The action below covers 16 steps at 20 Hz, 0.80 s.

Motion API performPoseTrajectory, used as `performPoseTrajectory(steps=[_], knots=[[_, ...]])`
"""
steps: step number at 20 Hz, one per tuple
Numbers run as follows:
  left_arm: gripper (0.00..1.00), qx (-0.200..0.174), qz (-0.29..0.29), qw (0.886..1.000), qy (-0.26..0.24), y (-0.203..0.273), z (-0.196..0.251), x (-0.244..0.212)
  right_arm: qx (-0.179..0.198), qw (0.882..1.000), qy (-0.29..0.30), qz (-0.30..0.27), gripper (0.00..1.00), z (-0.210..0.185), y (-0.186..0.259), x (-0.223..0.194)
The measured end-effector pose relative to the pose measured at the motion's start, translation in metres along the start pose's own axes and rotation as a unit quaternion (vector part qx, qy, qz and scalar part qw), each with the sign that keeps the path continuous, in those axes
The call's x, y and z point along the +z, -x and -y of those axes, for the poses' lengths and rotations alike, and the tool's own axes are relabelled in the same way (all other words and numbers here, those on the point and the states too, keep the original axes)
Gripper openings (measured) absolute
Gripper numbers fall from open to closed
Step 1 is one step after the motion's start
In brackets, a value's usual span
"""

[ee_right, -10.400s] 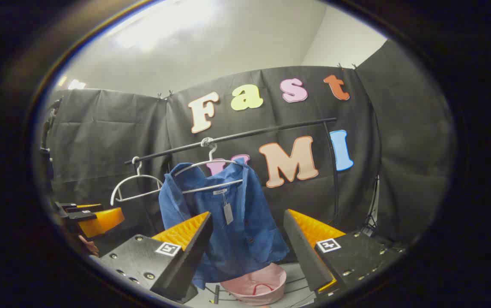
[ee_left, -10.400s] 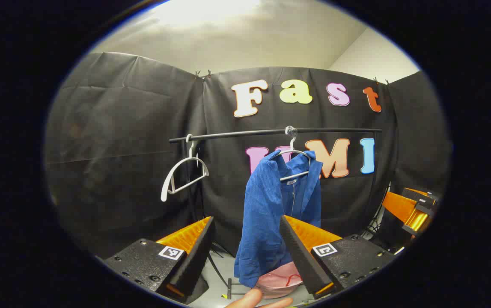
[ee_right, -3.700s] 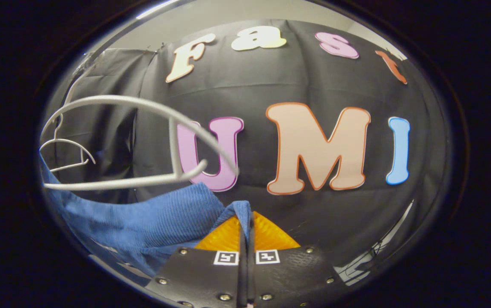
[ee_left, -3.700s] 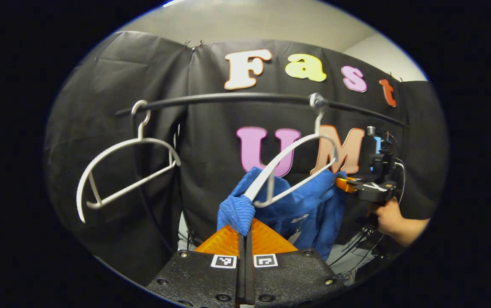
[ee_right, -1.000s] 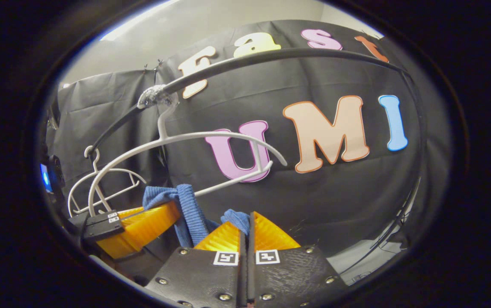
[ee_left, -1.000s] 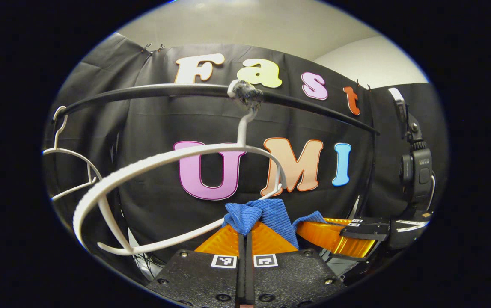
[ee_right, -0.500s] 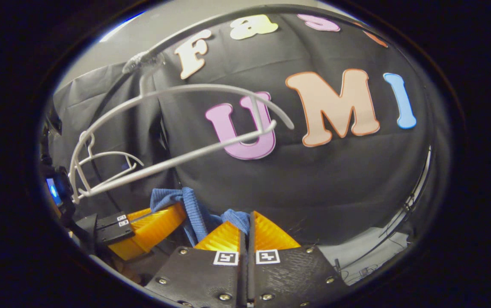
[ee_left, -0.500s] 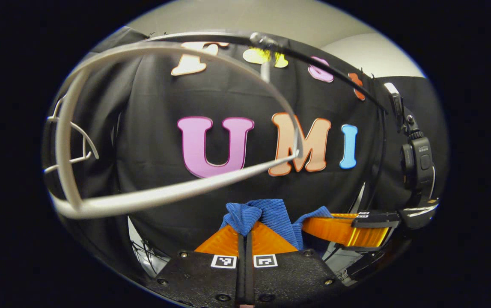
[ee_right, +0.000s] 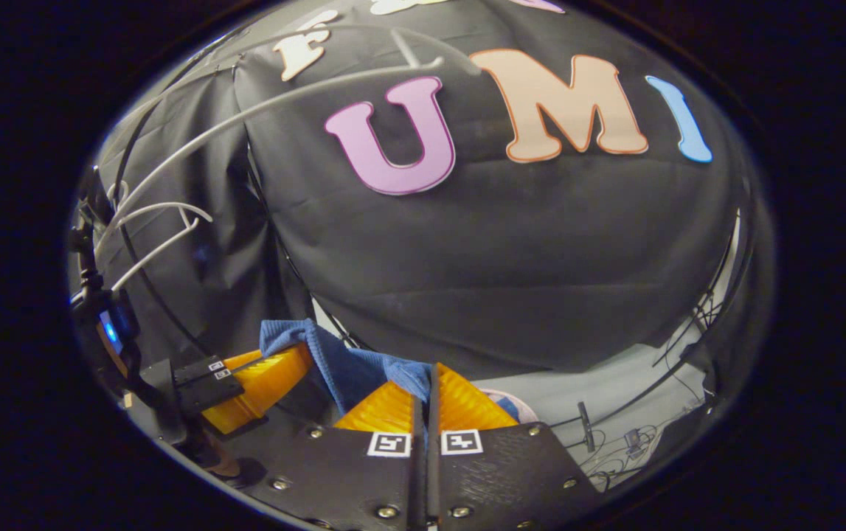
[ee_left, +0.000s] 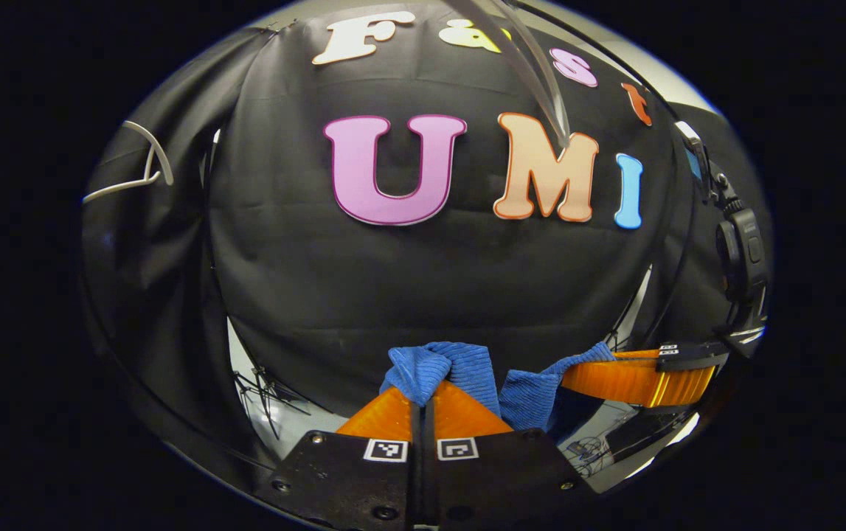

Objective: Grasp the clothes on the hanger with both hands and then place them into the laundry hamper below.

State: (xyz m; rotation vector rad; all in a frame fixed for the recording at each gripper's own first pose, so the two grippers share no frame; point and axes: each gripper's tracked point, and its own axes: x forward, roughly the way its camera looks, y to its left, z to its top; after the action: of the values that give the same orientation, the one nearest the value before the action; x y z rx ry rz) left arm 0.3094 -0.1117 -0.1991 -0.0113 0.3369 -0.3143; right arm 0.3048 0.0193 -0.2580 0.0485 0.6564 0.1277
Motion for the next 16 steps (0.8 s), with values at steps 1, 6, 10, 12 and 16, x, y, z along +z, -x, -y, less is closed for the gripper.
performPoseTrajectory(steps=[1,6,10,12,16], knots=[[0.00,-0.006,0.008,1.000,-0.008,-0.003,0.002,0.001,-0.001,1.000,-0.001,-0.009,0.01,0.000,-0.003,-0.007],[0.00,-0.025,0.013,0.999,-0.038,-0.012,0.010,0.004,-0.007,0.999,-0.004,-0.043,0.01,0.006,-0.015,-0.038],[0.00,-0.019,-0.014,1.000,-0.001,-0.004,0.005,-0.002,-0.009,0.999,-0.009,-0.037,0.01,0.012,-0.014,-0.040],[0.00,-0.020,-0.008,0.999,-0.023,0.000,0.005,0.001,-0.008,0.999,-0.009,-0.031,0.01,0.017,-0.012,-0.033],[0.00,-0.033,-0.004,0.999,-0.041,0.006,0.024,0.009,-0.007,1.000,-0.014,-0.022,0.01,0.020,-0.006,-0.032]])
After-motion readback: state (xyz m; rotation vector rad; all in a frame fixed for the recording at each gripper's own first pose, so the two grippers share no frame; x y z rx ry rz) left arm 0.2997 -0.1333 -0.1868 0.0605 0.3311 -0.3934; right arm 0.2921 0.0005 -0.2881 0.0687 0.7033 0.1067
